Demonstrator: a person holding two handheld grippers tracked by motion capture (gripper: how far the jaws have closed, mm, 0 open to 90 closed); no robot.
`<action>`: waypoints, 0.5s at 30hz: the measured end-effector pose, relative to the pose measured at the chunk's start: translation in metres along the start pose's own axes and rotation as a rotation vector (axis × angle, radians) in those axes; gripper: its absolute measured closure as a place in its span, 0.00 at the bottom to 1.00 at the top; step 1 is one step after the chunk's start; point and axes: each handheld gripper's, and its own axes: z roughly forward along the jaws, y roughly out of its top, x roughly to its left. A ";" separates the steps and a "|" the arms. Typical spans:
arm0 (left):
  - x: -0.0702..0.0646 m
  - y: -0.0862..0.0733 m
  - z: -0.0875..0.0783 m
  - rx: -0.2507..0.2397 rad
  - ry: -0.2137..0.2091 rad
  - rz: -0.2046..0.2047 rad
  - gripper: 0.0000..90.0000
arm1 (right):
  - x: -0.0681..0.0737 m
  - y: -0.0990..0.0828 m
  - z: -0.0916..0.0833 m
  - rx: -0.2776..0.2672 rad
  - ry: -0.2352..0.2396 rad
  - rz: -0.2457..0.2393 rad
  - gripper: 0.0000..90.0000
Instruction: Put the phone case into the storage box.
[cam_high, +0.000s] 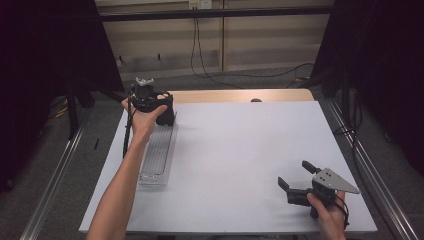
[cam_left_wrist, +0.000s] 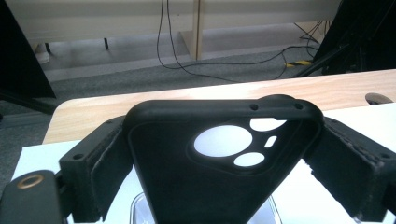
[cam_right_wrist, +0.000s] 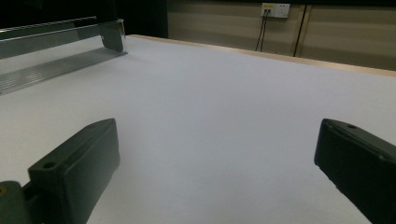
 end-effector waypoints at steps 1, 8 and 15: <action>0.000 0.000 0.001 0.000 -0.003 -0.002 0.11 | 0.000 0.000 0.000 0.000 0.000 0.003 0.00; 0.000 -0.001 0.003 -0.007 0.002 -0.002 0.08 | 0.000 0.000 0.000 -0.002 -0.001 0.004 0.00; -0.001 -0.001 0.003 -0.017 -0.005 0.000 0.05 | 0.000 0.000 0.000 0.002 0.002 0.003 0.00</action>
